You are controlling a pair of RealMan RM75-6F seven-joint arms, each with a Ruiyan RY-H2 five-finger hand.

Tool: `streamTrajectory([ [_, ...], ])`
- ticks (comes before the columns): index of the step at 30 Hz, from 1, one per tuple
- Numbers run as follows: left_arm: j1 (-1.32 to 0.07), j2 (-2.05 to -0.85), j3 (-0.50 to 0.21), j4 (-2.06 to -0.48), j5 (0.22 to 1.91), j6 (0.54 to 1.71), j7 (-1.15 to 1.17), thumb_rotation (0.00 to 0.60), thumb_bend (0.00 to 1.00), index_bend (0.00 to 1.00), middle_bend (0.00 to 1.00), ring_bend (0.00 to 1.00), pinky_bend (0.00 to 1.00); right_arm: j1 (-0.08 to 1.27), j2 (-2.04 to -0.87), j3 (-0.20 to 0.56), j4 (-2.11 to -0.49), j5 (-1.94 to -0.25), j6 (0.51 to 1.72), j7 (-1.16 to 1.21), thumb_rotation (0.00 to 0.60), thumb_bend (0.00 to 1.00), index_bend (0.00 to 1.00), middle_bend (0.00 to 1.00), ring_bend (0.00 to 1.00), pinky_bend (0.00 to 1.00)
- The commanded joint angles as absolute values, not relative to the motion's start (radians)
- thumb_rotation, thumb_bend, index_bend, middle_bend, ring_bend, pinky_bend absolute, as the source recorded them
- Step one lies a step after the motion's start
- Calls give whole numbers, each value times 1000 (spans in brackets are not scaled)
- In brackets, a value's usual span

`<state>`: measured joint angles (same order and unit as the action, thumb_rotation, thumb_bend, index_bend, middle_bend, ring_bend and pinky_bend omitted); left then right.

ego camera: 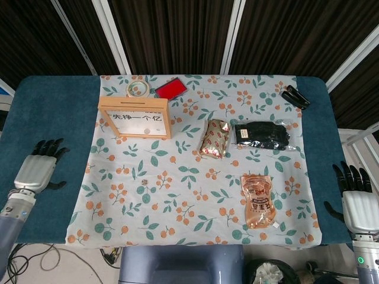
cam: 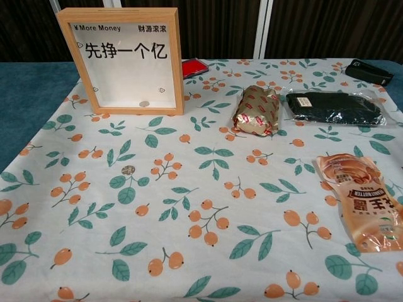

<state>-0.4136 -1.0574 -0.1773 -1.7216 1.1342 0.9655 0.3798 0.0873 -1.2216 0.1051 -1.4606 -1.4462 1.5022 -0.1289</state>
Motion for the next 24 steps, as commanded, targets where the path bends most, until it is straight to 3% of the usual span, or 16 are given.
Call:
streamTrajectory([
  [1,-544,-1090,-202,-1759,980,845,484,600,128,222,0,0,0,88,-1223,105,-1459,-1444,1499,-130,600,302,0,0,0,0],
  [24,-809,-1385,-147,-1605,694,831,673,600,129,317,0,0,0,87,-1234,116,-1452,-1433,1508,-142,600,301,0,0,0,0],
])
